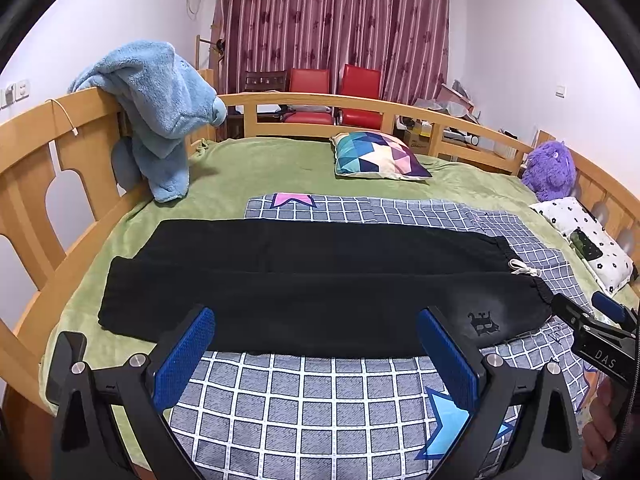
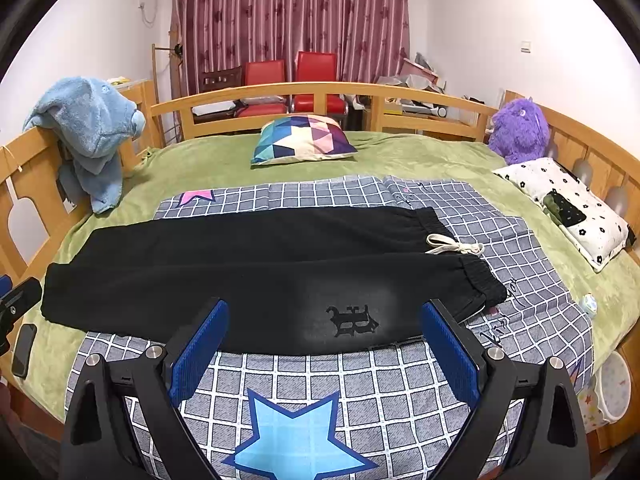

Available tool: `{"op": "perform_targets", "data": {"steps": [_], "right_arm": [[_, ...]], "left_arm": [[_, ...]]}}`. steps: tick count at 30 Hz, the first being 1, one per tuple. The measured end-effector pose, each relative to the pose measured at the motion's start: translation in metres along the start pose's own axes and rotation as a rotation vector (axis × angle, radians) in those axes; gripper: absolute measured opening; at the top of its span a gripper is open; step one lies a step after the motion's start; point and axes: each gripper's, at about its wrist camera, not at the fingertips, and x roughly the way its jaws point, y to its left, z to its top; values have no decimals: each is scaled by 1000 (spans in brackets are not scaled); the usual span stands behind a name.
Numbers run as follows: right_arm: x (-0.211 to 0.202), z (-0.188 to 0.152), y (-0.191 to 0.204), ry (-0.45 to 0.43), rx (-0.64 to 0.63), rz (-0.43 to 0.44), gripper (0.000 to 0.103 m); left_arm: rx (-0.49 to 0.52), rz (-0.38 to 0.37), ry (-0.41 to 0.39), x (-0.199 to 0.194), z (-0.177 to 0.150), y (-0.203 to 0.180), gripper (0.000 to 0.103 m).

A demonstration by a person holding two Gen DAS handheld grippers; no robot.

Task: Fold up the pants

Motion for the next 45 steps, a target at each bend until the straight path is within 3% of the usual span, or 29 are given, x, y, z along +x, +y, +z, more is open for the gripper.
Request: {"op": "perform_targets", "data": {"steps": [45], "right_arm": [[3, -5, 0, -10, -16, 4, 96]], "left_arm": [[-12, -25, 1, 0, 1, 4, 102]]}}
